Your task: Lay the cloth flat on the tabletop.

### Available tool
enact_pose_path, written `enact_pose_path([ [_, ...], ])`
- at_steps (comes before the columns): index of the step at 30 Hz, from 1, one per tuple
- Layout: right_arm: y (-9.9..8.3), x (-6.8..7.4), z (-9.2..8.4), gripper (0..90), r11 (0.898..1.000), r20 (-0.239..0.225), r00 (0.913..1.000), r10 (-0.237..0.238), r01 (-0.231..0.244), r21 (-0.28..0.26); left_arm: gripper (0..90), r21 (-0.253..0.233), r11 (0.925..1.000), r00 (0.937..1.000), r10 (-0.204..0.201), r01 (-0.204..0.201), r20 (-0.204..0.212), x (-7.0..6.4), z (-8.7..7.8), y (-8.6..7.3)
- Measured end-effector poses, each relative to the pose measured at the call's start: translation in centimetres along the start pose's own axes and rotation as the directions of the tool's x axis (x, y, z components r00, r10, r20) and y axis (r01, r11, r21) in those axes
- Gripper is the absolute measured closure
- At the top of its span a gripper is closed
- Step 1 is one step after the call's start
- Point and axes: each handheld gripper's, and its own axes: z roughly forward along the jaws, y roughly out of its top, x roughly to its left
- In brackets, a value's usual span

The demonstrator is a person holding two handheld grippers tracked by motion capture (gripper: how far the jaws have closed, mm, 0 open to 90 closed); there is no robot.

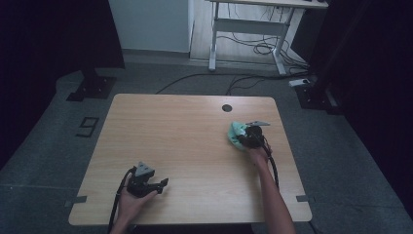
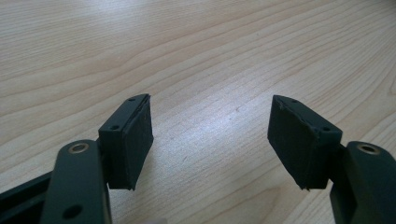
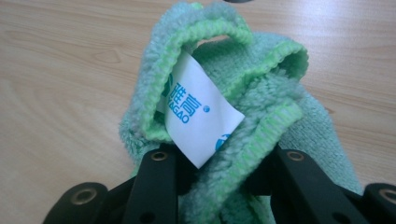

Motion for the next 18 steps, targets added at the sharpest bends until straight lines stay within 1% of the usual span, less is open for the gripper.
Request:
enact_pose_path([
  [1,0.0,0.2,-1.0,71.5,1.0,-0.018,0.9998,-0.007,0.007,-0.027,31.0,-0.001,1.0,1.0,0.002,-0.002,0.0,0.0,-0.1,0.0],
  [5,0.1,1.1,-2.8,71.6,0.997,-0.063,0.9978,-0.022,0.017,-0.07,30.9,-0.01,0.9999,1.0,0.004,-0.004,-0.002,-0.1,-0.3,0.1],
  [6,0.1,1.1,-2.8,71.6,0.997,-0.063,0.9978,-0.022,0.017,-0.07,30.9,-0.01,0.9999,1.0,0.004,-0.004,-0.002,-0.1,-0.3,0.1],
  [8,0.0,1.8,-3.8,71.6,0.995,-0.094,0.9948,-0.038,0.029,-0.095,30.9,-0.011,0.9999,1.0,0.003,-0.003,-0.003,-0.1,-0.3,0.1],
  [10,-0.3,2.5,-4.7,71.6,0.992,-0.114,0.9915,-0.063,0.05,-0.12,30.9,-0.01,1.0,1.0,0.001,-0.001,-0.004,-0.1,-0.3,0.1],
  [11,-0.7,3.2,-5.4,71.6,0.989,-0.138,0.9876,-0.075,0.056,-0.137,30.9,-0.007,1.0,1.0,0.001,-0.001,-0.004,-0.1,-0.2,0.1],
  [13,-0.8,3.5,-5.6,71.6,0.988,-0.144,0.9861,-0.082,0.061,-0.142,30.8,-0.005,1.0,1.0,0.0,0.0,-0.004,-0.1,-0.2,0.1],
  [16,-1.6,4.7,-6.3,71.6,0.983,-0.169,0.9788,-0.115,0.088,-0.16,30.8,-0.003,1.0,1.0,0.002,-0.002,-0.003,-0.1,-0.1,0.1],
  [17,-1.9,5.3,-6.6,71.6,0.98,-0.18,0.9752,-0.129,0.098,-0.17,30.8,0.0,1.0,1.0,0.005,-0.005,-0.002,-0.2,-0.1,0.1],
  [18,-1.9,5.3,-6.6,71.6,0.98,-0.18,0.9752,-0.129,0.098,-0.17,30.8,0.0,1.0,1.0,0.005,-0.005,-0.002,-0.2,-0.1,0.1],
])
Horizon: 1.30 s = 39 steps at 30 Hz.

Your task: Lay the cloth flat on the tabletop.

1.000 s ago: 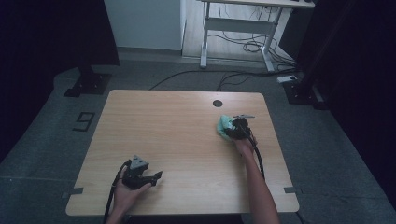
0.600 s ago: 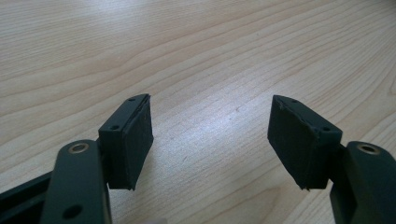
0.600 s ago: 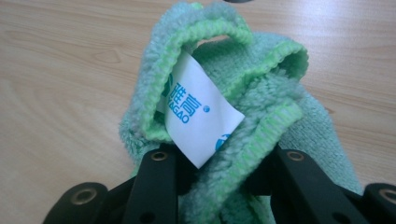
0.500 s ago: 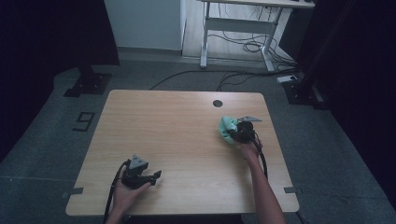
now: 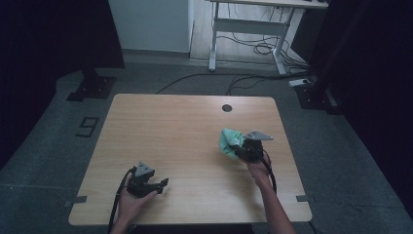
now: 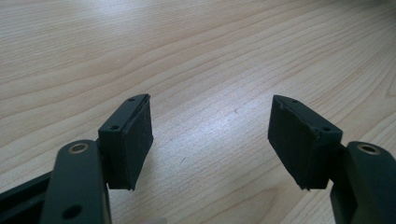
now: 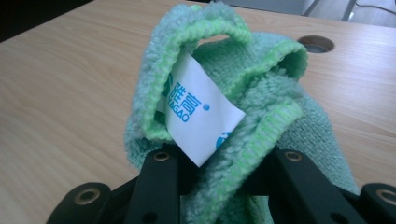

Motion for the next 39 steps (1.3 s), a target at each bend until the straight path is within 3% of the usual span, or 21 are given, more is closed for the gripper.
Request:
enact_pose_path([
  [1,-0.2,1.0,-0.2,71.5,1.0,-0.022,0.9996,-0.016,0.016,-0.004,30.8,0.001,1.0,1.0,0.003,-0.003,0.001,0.0,0.0,0.0],
  [5,-0.2,2.1,-0.3,71.5,0.999,-0.048,0.9981,-0.039,0.039,-0.007,30.8,-0.001,1.0,1.0,0.003,-0.003,0.0,-0.1,0.0,0.0],
  [6,-0.3,3.0,-0.4,71.4,0.999,-0.065,0.9968,-0.047,0.046,-0.017,30.8,-0.001,1.0,1.0,0.004,-0.004,0.0,-0.1,0.0,0.0],
  [8,-0.3,3.2,-0.4,71.4,0.999,-0.072,0.9963,-0.047,0.046,-0.019,30.8,-0.001,1.0,1.0,0.004,-0.004,0.0,-0.1,0.0,0.0],
  [9,-0.5,4.1,-0.3,71.2,0.999,-0.094,0.9945,-0.046,0.045,-0.022,30.8,-0.001,1.0,1.0,0.004,-0.004,0.0,-0.1,0.0,0.0],
  [15,-1.3,6.1,0.6,70.8,0.998,-0.126,0.99,-0.064,0.063,-0.008,30.8,-0.003,1.0,1.0,0.006,-0.006,0.001,-0.2,-0.1,0.0],
  [19,-1.9,6.8,1.4,70.7,1.0,-0.15,0.9883,-0.029,0.03,0.001,30.8,-0.004,1.0,1.0,0.004,-0.004,0.0,-0.2,-0.1,0.0],
  [27,-2.8,9.4,2.7,69.0,0.997,-0.198,0.9782,-0.061,0.071,0.044,30.8,-0.002,0.9999,0.9999,0.012,-0.012,0.002,-0.4,0.0,0.1],
  [29,-3.0,10.1,3.0,65.2,0.995,-0.213,0.9745,-0.072,0.085,0.056,30.8,-0.003,0.9999,0.9999,0.014,-0.014,0.001,-0.4,-0.1,0.1],
  [31,-3.4,10.7,3.5,54.7,0.987,-0.231,0.966,-0.117,0.139,0.081,30.7,-0.004,0.9999,0.9999,0.015,-0.015,0.001,-0.4,-0.1,0.1],
  [32,-3.4,10.7,3.5,54.7,0.987,-0.231,0.966,-0.117,0.139,0.081,30.7,-0.004,0.9999,0.9999,0.015,-0.015,0.001,-0.4,-0.1,0.1],
  [33,-3.6,10.8,3.8,48.4,0.983,-0.223,0.9663,-0.128,0.153,0.101,30.7,-0.002,0.9999,0.9999,0.013,-0.013,0.0,-0.4,-0.1,0.1],
  [35,-4.0,10.6,4.1,35.8,0.988,-0.207,0.9742,-0.089,0.113,0.107,30.7,-0.004,0.9999,0.9999,0.014,-0.014,-0.002,-0.4,0.0,0.0],
  [39,-3.7,10.4,3.1,28.3,0.993,-0.22,0.9724,-0.078,0.095,0.071,30.8,-0.01,0.9999,0.9999,0.011,-0.011,-0.002,-0.3,-0.2,0.1],
])
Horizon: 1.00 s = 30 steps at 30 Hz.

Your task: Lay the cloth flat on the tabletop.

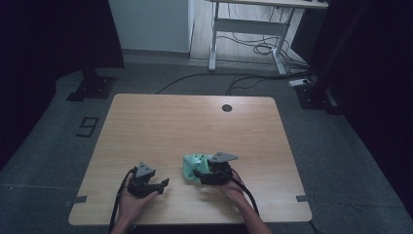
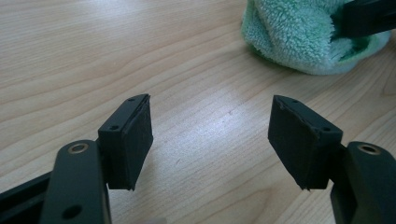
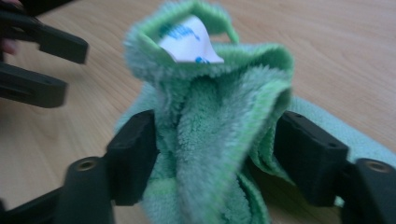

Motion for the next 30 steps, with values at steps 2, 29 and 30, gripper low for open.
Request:
enact_pose_path([
  [2,0.1,0.1,-0.5,27.9,1.0,0.006,1.0,0.001,-0.001,-0.011,30.8,-0.001,1.0,1.0,-0.001,0.001,0.001,0.0,0.0,0.0],
  [29,-0.1,-0.6,-4.5,60.0,1.0,-0.034,0.9994,-0.008,0.008,-0.013,33.4,-0.035,0.999,0.9991,0.027,-0.026,0.034,-1.8,0.2,1.8],
  [30,-0.1,-0.4,-4.2,60.9,1.0,-0.038,0.9992,-0.014,0.014,-0.001,33.6,-0.04,0.9987,0.9988,0.033,-0.031,0.036,-2.0,0.4,2.1],
])
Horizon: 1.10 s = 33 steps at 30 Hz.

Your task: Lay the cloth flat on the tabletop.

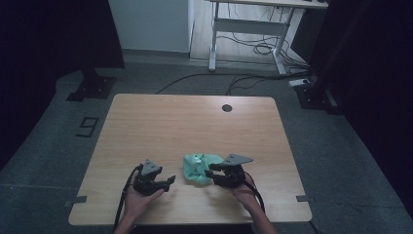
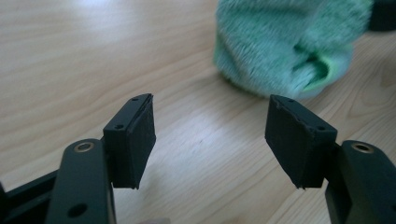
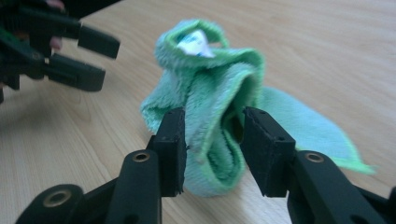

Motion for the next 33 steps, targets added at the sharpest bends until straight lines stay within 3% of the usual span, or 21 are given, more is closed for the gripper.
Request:
enact_pose_path([
  [1,0.0,0.0,0.0,60.9,1.0,0.0,1.0,0.0,0.0,0.0,33.6,0.0,1.0,1.0,0.0,0.0,0.0,0.0,0.0,0.0],
  [3,-0.2,0.2,0.9,75.0,0.999,0.028,0.9993,-0.025,0.024,0.026,33.8,-0.009,0.9999,0.9999,0.011,-0.011,0.012,-0.5,0.4,0.8],
  [6,-0.3,0.0,1.0,85.9,0.999,0.027,0.9993,-0.027,0.026,0.029,34.2,-0.015,0.9996,0.9994,0.024,-0.024,0.025,-1.0,1.0,1.6],
  [14,-0.2,-0.7,0.2,86.8,1.0,0.034,0.9992,-0.02,0.019,0.01,34.2,0.005,0.9998,0.9976,0.019,-0.019,0.066,-1.9,3.5,3.5],
  [18,-0.3,-0.9,0.2,86.7,1.0,0.036,0.9993,-0.013,0.013,0.007,35.1,0.025,0.9989,0.9974,0.037,-0.039,0.062,-2.4,4.9,4.0],
  [21,-0.3,-1.0,0.1,86.7,1.0,0.037,0.9993,-0.009,0.008,0.005,46.6,0.033,0.9973,0.997,0.063,-0.065,0.045,-2.7,5.7,4.0],
  [24,-0.3,-1.0,0.0,86.9,1.0,0.049,0.9987,-0.009,0.009,0.009,71.4,0.045,0.9968,0.9965,0.064,-0.066,0.054,-2.5,6.0,3.8],
  [25,-0.3,-1.1,0.0,87.0,1.0,0.06,0.9981,-0.009,0.008,0.013,75.5,0.042,0.9972,0.9964,0.059,-0.062,0.06,-2.5,5.9,3.8],
  [30,-0.2,-1.4,-0.5,87.4,1.0,0.069,0.9976,0.005,-0.005,0.0,81.2,-0.015,0.9987,0.9961,0.049,-0.048,0.074,-2.2,4.7,3.6],
  [31,0.0,-1.5,-1.1,87.5,1.0,0.073,0.9973,0.007,-0.006,-0.019,81.5,-0.052,0.9979,0.9957,0.042,-0.037,0.082,-1.9,3.8,3.7],
  [33,0.4,-1.5,-1.8,87.5,0.999,0.081,0.9967,0.005,-0.002,-0.041,81.6,-0.071,0.9969,0.995,0.041,-0.034,0.091,-1.7,3.1,3.8],
])
